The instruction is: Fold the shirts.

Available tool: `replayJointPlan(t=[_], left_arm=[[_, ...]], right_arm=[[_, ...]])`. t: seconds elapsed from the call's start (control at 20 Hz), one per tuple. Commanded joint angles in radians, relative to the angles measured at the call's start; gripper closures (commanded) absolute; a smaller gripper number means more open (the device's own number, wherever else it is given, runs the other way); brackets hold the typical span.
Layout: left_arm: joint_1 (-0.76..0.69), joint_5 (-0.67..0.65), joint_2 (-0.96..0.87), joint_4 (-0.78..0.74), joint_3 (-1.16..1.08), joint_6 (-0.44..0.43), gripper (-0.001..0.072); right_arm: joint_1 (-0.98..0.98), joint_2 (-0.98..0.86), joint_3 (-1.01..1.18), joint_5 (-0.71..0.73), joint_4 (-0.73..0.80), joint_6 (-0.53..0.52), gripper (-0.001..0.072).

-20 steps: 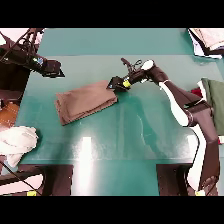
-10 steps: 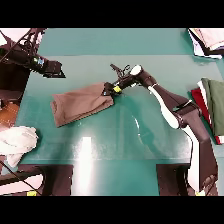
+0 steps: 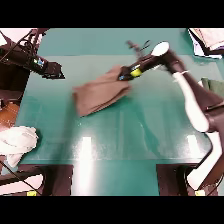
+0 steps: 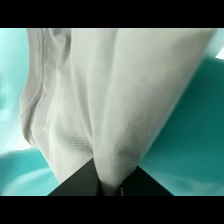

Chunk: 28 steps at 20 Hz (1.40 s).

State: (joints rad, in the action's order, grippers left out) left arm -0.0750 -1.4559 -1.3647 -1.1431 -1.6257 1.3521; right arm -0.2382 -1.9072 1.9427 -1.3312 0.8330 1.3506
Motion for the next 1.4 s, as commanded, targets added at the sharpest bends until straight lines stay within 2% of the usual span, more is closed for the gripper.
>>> replayJointPlan(t=[0.0, 0.2, 0.5, 0.65, 0.85, 0.9, 1.1, 1.35], left_arm=[[0.000, -0.001, 0.000, 0.001, 0.000, -0.017, 0.0679], [0.000, 0.008, 0.000, 0.014, 0.000, -0.017, 0.0679], [0.000, 0.026, 0.000, 0.032, 0.000, -0.016, 0.0679], [0.000, 0.034, 0.000, 0.033, 0.000, -0.016, 0.0679], [0.000, 0.034, 0.000, 0.033, 0.000, -0.016, 0.0679], [0.000, 0.034, 0.000, 0.033, 0.000, -0.016, 0.0679], [0.000, 0.034, 0.000, 0.033, 0.000, -0.017, 0.0679], [0.000, 0.034, 0.000, 0.033, 0.000, -0.018, 0.0679]], right_arm=[[0.190, 0.182, -0.059, -0.033, 0.166, 0.001, 0.0695], [0.473, 0.306, -0.074, -0.014, 0.256, 0.003, 0.0695], [0.790, 0.363, -0.074, 0.079, 0.258, 0.003, 0.0695], [0.846, 0.365, -0.074, 0.117, 0.247, 0.003, 0.0695], [0.892, 0.387, -0.073, 0.192, 0.055, 0.002, 0.0695], [0.901, 0.406, -0.073, 0.209, 0.051, 0.003, 0.0695], [0.929, 0.496, -0.074, 0.212, 0.148, 0.004, 0.0695], [0.983, 0.559, -0.075, 0.055, 0.313, 0.041, 0.0694]])
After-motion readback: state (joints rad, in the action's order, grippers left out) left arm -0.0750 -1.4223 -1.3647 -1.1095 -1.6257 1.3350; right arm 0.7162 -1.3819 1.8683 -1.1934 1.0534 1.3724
